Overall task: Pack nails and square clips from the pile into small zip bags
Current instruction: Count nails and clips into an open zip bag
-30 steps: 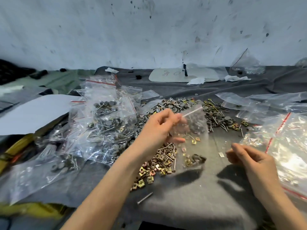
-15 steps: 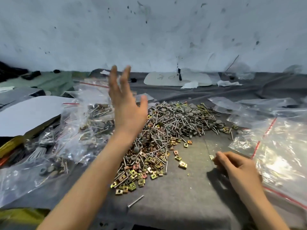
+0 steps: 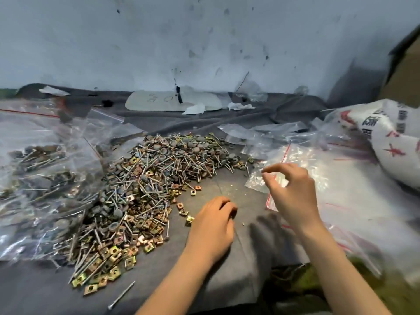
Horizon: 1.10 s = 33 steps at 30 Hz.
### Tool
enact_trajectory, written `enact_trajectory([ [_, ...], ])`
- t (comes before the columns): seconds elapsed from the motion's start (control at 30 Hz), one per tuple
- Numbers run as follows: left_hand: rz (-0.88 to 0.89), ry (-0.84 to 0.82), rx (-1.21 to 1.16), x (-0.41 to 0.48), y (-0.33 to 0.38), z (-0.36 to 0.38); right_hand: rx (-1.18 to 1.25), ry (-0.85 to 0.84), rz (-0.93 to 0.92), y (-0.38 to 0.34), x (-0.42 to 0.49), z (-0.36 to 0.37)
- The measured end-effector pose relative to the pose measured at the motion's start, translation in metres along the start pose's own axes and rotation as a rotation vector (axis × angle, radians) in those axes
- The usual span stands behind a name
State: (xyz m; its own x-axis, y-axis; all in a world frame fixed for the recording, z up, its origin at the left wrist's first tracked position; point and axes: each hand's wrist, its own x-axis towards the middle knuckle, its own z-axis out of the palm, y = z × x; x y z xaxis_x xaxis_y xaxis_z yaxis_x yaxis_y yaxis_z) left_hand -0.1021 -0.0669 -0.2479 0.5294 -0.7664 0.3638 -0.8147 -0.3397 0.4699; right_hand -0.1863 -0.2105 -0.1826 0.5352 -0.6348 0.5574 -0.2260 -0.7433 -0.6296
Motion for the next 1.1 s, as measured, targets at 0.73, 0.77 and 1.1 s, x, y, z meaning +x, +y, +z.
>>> enact_trajectory([
  [0.73,-0.104,0.128,-0.284,0.001,0.006,-0.011,-0.166,0.125,0.085,0.049,0.029,0.007],
  [0.77,-0.108,0.153,-0.298,0.001,0.006,-0.012,-0.133,0.153,0.069,0.045,0.032,0.007],
  [1.1,-0.117,0.236,-0.412,0.001,0.007,-0.014,0.264,0.136,0.183,0.006,0.036,-0.003],
])
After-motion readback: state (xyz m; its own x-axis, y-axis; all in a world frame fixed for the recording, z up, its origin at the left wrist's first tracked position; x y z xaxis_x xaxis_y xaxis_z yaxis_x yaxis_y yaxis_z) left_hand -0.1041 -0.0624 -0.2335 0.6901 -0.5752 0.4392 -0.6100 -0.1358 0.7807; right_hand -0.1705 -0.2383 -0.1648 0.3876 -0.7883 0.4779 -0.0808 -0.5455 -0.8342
